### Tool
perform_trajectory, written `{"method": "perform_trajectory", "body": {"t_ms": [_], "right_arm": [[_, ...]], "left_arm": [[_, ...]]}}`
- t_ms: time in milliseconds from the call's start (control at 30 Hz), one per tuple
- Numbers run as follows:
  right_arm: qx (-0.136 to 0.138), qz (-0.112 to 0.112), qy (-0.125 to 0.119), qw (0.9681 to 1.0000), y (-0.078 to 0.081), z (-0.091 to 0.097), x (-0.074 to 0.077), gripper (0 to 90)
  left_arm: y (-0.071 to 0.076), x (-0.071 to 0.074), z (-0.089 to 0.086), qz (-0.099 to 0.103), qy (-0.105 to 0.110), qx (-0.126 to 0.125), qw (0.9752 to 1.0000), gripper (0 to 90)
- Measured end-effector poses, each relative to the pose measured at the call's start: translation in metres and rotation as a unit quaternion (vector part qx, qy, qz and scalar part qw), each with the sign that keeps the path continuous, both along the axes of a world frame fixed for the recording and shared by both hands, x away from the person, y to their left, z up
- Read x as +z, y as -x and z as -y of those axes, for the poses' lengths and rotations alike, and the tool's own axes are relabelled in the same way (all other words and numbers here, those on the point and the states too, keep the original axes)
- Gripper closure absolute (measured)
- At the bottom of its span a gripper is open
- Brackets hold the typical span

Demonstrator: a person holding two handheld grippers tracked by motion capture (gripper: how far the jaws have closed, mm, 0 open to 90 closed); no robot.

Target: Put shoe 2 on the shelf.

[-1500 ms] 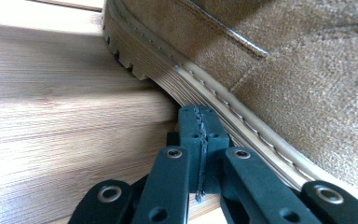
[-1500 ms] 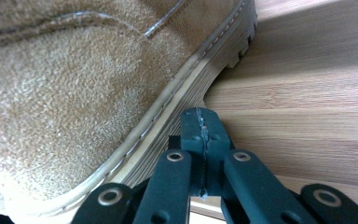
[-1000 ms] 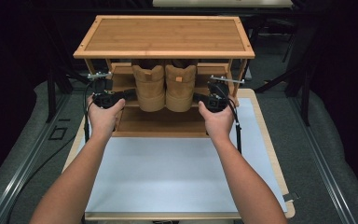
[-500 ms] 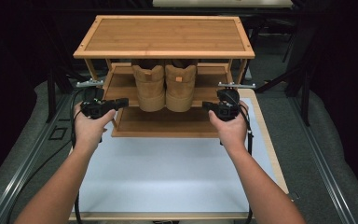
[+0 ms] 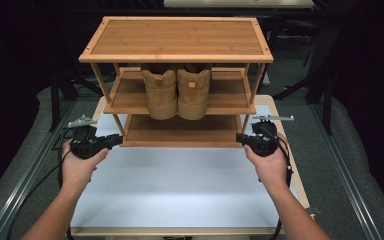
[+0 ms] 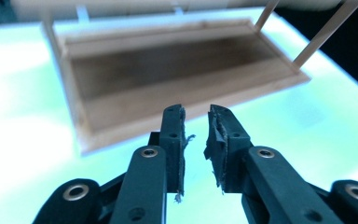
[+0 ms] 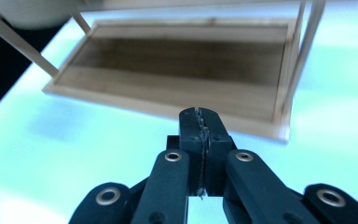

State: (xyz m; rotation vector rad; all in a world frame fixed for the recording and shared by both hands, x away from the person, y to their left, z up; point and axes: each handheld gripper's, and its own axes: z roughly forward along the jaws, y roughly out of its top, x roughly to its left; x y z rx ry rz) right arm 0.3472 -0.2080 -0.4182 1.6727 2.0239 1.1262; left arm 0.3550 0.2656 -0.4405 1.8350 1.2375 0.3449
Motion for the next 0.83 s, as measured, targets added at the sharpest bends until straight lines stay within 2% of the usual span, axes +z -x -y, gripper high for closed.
{"method": "perform_trajectory", "body": {"t_ms": [67,100,133,167,200,267,300,333,367,400,467,500,600,633,667,700,733,767,800,833], "right_arm": [[0.0,0.006,0.006,1.0,0.006,0.0,-0.012,88.2],[-0.01,0.012,0.017,0.9997,0.011,0.0,-0.022,87.6],[-0.01,0.012,0.017,0.9997,0.011,0.0,-0.022,87.6],[-0.015,0.014,0.023,0.9995,0.016,0.0,-0.034,86.3],[-0.012,0.006,0.023,0.9996,0.018,0.0,-0.039,86.3],[-0.017,0.003,0.017,0.9997,0.023,0.001,-0.051,84.2],[-0.017,0.003,0.017,0.9997,0.023,0.001,-0.051,84.2],[-0.019,0.003,0.009,0.9998,0.027,0.003,-0.063,79.9],[-0.019,0.003,0.009,0.9998,0.027,0.003,-0.063,79.9],[-0.023,0.003,0.012,0.9997,0.03,0.003,-0.073,78.5],[-0.023,-0.004,0.019,0.9995,0.032,0.004,-0.077,77.4],[-0.027,-0.005,0.018,0.9995,0.035,0.005,-0.088,70.6],[-0.031,-0.007,0.018,0.9993,0.038,0.008,-0.096,66.1],[-0.04,0.004,0.015,0.9991,0.039,0.009,-0.101,62.9],[-0.048,0.009,0.015,0.9987,0.041,0.009,-0.107,64.2],[-0.042,0.003,0.002,0.9991,0.042,0.01,-0.112,65.4],[-0.047,-0.002,0.004,0.9989,0.043,0.01,-0.117,65.3],[-0.043,-0.011,0.008,0.999,0.044,0.01,-0.121,64.5],[-0.046,-0.007,0.018,0.9987,0.044,0.01,-0.124,62.3],[-0.051,0.007,0.042,0.9978,0.045,0.01,-0.129,50.9]], "left_arm": [[0.004,-0.016,-0.007,-0.005,-0.007,0.011,0.9999,72.6],[0.008,-0.028,-0.013,-0.009,-0.003,0.021,0.9997,71.8],[0.008,-0.028,-0.013,-0.009,-0.003,0.021,0.9997,71.0],[0.009,-0.035,-0.015,-0.012,0.004,0.026,0.9996,69.3],[0.01,-0.042,-0.017,-0.017,0.007,0.027,0.9995,67.9],[0.012,-0.054,-0.019,-0.019,0.008,0.03,0.9993,64.4],[0.013,-0.059,-0.02,-0.017,0.01,0.03,0.9994,64.4],[0.016,-0.064,-0.021,-0.016,0.01,0.029,0.9994,60.8],[0.017,-0.067,-0.021,-0.015,0.009,0.029,0.9994,60.8],[0.019,-0.072,-0.021,-0.013,0.005,0.029,0.9995,56.6],[0.023,-0.081,-0.023,-0.012,-0.002,0.027,0.9996,53.7],[0.026,-0.087,-0.025,-0.008,-0.01,0.025,0.9996,48.8],[0.03,-0.092,-0.028,-0.002,-0.017,0.028,0.9994,45.2],[0.031,-0.094,-0.03,0.001,-0.019,0.03,0.9994,45.2],[0.032,-0.096,-0.032,-0.001,-0.022,0.03,0.9993,44.7],[0.032,-0.098,-0.033,-0.001,-0.025,0.029,0.9993,44.8],[0.032,-0.099,-0.033,-0.003,-0.029,0.03,0.9991,44.8],[0.033,-0.1,-0.034,-0.001,-0.033,0.031,0.999,44.5],[0.033,-0.102,-0.035,-0.001,-0.037,0.034,0.9988,43.1],[0.032,-0.103,-0.035,-0.003,-0.038,0.033,0.9987,40.5]]}}
